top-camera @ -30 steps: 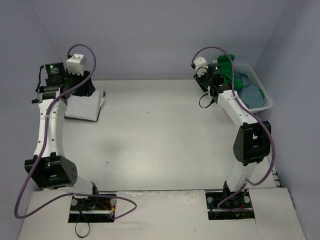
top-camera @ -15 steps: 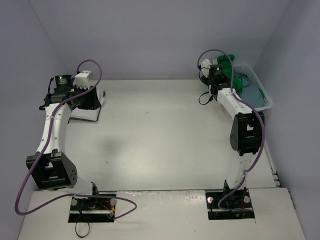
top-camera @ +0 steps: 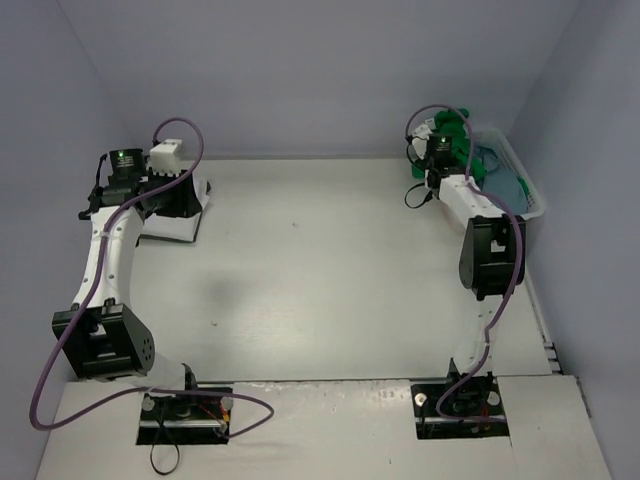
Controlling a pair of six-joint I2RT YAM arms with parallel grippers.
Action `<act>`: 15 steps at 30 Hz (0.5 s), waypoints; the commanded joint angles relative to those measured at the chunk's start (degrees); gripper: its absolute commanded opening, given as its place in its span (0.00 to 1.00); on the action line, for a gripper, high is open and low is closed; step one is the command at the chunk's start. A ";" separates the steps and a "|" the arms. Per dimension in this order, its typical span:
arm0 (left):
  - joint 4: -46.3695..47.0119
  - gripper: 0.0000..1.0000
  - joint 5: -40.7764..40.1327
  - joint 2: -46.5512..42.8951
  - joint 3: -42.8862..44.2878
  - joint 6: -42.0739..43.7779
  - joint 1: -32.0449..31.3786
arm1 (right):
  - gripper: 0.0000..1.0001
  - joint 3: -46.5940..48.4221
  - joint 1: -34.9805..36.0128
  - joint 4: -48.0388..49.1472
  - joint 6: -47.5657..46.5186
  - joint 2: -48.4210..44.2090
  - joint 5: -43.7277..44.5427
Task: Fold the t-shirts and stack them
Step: Pick up the crumpled T-shirt from the bin.
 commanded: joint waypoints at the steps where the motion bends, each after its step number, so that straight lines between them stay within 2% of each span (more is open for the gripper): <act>1: 2.47 0.43 0.58 -1.47 0.83 -0.82 0.15 | 0.00 2.60 -0.82 0.48 2.52 -3.10 -1.74; 6: 2.55 0.43 0.32 -2.35 -0.05 -1.26 0.15 | 0.00 3.47 -0.65 -4.43 5.07 -8.29 -6.57; 10: 2.55 0.43 -0.03 -3.06 -0.84 -1.08 0.15 | 0.00 6.89 0.14 -13.74 7.09 -16.98 -17.46; 11: 2.55 0.43 -0.12 -3.23 -0.93 -1.08 0.15 | 0.00 7.95 0.49 -15.59 7.19 -18.39 -23.05; 15: 2.73 0.43 0.14 -4.37 -1.98 -0.99 0.15 | 0.00 14.79 2.42 -25.87 7.89 -28.30 -32.84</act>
